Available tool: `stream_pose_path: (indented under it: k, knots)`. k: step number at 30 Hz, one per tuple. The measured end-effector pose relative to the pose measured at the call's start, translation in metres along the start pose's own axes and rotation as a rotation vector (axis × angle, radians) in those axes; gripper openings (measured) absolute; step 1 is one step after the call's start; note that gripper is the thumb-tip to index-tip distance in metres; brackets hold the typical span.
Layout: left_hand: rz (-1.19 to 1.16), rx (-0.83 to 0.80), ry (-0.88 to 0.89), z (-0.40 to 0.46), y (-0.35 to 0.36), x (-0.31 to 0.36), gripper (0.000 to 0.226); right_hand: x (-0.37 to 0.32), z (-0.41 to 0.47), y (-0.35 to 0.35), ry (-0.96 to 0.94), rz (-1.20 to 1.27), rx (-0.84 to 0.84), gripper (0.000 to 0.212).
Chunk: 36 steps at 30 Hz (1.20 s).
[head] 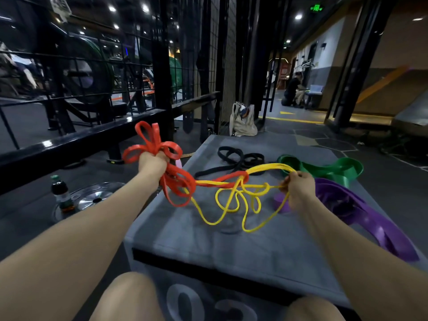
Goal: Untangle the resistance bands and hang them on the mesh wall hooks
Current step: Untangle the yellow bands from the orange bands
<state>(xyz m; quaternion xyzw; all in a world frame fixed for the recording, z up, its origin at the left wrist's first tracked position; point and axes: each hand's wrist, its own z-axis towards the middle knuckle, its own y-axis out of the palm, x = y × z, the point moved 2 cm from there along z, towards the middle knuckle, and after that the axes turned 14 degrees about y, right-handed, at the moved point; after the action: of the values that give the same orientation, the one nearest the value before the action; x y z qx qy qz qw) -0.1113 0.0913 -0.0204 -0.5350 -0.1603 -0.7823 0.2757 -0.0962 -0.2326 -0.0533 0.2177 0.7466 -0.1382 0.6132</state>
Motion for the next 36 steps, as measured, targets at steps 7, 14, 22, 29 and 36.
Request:
stream_pose_path:
  k: [7, 14, 22, 29, 36]
  knots:
    - [-0.012, 0.005, -0.027, 0.002, -0.002, 0.004, 0.022, 0.023, -0.004, -0.012, 0.072, -0.289, -0.128, 0.029]
    - [-0.114, 0.103, -0.069, -0.003, -0.009, 0.000, 0.012, 0.041, 0.004, -0.024, 0.326, -0.135, 0.030, 0.008]
    - [-0.501, 0.015, -0.211, -0.017, 0.020, 0.023, 0.031, 0.038, -0.042, 0.016, -0.354, -1.404, -0.206, 0.031]
    - [-0.572, -0.085, -0.247, -0.015, 0.028, 0.034, 0.033, 0.055, -0.064, 0.070, -0.538, -1.278, -0.497, 0.054]
    - [-0.621, -0.122, -0.227, -0.010, 0.022, 0.030, 0.030, 0.103, -0.060, 0.069, -0.383, -1.374, -0.585, 0.042]
